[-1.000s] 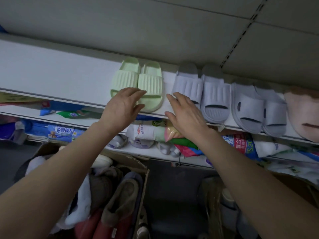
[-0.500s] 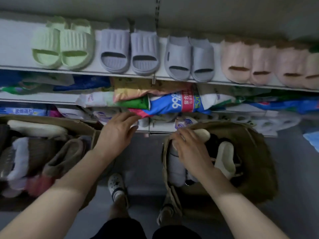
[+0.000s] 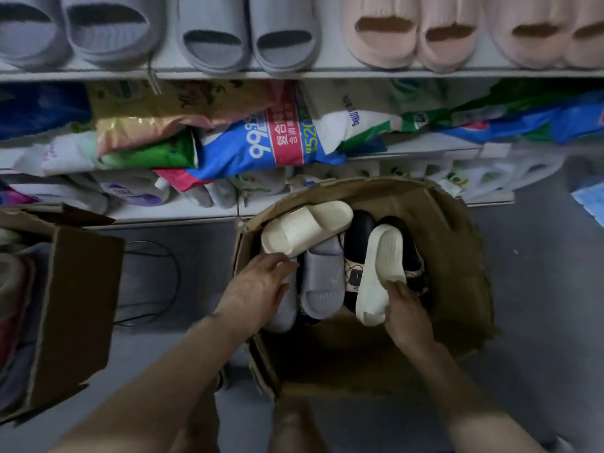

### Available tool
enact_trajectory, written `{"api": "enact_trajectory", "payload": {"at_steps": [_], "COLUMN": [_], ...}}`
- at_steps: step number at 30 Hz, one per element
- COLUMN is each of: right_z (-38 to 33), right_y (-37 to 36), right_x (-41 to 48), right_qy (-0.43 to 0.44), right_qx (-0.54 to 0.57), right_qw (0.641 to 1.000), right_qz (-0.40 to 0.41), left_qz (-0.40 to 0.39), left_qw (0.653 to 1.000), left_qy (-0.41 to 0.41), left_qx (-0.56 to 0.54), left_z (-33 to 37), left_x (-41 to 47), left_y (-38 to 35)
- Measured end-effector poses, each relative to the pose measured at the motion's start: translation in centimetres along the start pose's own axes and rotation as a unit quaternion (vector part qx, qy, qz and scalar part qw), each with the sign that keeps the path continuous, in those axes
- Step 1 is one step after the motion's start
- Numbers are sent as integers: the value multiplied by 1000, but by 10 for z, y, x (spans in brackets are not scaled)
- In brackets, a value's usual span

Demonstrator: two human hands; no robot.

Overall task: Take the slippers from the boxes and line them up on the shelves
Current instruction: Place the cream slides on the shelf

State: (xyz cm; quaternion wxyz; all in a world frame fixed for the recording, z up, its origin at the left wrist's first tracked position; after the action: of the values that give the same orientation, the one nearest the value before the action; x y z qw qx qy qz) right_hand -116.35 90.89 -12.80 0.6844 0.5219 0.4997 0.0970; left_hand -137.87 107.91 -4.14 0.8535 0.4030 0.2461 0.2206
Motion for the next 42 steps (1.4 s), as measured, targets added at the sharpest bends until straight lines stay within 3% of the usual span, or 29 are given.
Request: {"api": "enact_trajectory", "payload": {"at_steps": [5, 10, 15, 19, 24, 28, 31, 34, 38, 40, 42], "right_z": [13, 18, 20, 11, 8, 22, 39, 43, 34, 36, 35], "right_y": [-30, -27, 9, 23, -3, -5, -14, -29, -44, -52, -56], "right_x": [39, 37, 28, 48, 78, 78, 74, 69, 66, 67, 68], "right_qy": [20, 8, 46, 51, 54, 60, 14, -50, -69, -84, -95], "right_qx": [-19, 70, 60, 82, 191, 250, 289, 334, 428, 437, 458], "right_qw": [999, 996, 981, 978, 977, 964, 955, 941, 901, 896, 883], "right_qz": [19, 59, 179, 184, 80, 67, 59, 26, -4, -11, -29], "left_qz": [-71, -220, -225, -193, -171, -117, -77, -83, 46, 78, 68], "left_qw": [994, 928, 897, 905, 919, 942, 958, 978, 998, 994, 981], "left_qy": [-18, 20, 9, 8, 13, -6, -12, 25, -12, 22, 132], "left_qx": [83, 301, 380, 378, 354, 314, 276, 190, -29, -76, -127], "left_z": [7, -9, -4, 19, 45, 68, 81, 67, 47, 29, 0], "left_x": [81, 142, 150, 142, 132, 134, 134, 126, 106, 96, 87], "left_y": [-48, -95, -94, -78, -67, -54, -54, -80, -93, -97, -104]}}
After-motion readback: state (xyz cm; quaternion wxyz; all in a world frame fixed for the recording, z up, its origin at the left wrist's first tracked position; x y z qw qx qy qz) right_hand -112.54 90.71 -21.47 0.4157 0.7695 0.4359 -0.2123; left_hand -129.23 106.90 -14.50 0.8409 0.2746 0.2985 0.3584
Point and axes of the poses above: each hand's wrist, its own x-axis towards the middle knuckle, its own y-axis out of the back of the hand, z = x × y, the point moved 8 cm from there along x, towards the middle knuckle, and after that the axes turned 6 degrees about -x, right-handed, at the moved point
